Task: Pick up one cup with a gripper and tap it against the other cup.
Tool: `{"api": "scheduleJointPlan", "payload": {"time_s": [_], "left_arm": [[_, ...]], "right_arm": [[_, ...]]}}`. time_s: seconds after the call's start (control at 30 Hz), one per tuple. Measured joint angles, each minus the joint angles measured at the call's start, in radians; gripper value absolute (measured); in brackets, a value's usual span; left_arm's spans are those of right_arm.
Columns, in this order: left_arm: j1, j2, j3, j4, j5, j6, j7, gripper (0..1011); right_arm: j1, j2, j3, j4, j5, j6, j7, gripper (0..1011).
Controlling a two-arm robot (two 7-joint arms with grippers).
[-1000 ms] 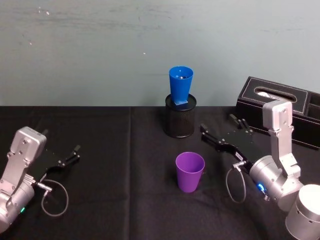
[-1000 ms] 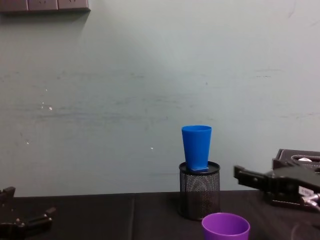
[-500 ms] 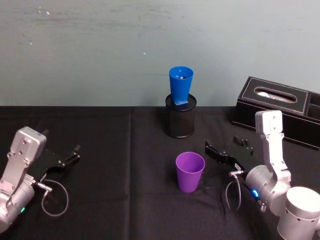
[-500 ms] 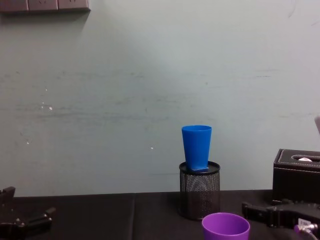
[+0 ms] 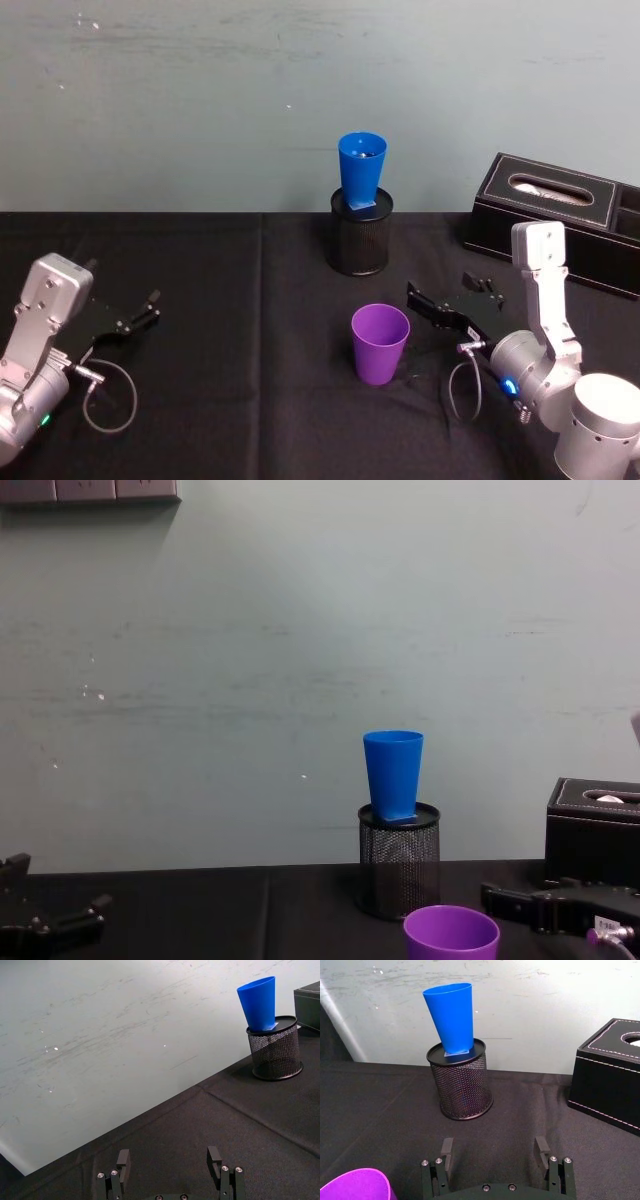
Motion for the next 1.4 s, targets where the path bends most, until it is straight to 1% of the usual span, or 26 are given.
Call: {"api": "scheduleJointPlan", "payload": {"time_s": [1.4], "left_arm": [[0.0,0.0,0.0,0.0,0.0,0.0,0.0,1005]], "right_arm": [[-0.002,0.002,-0.003,-0.008,-0.007,0.002,-0.012,1000]]}}
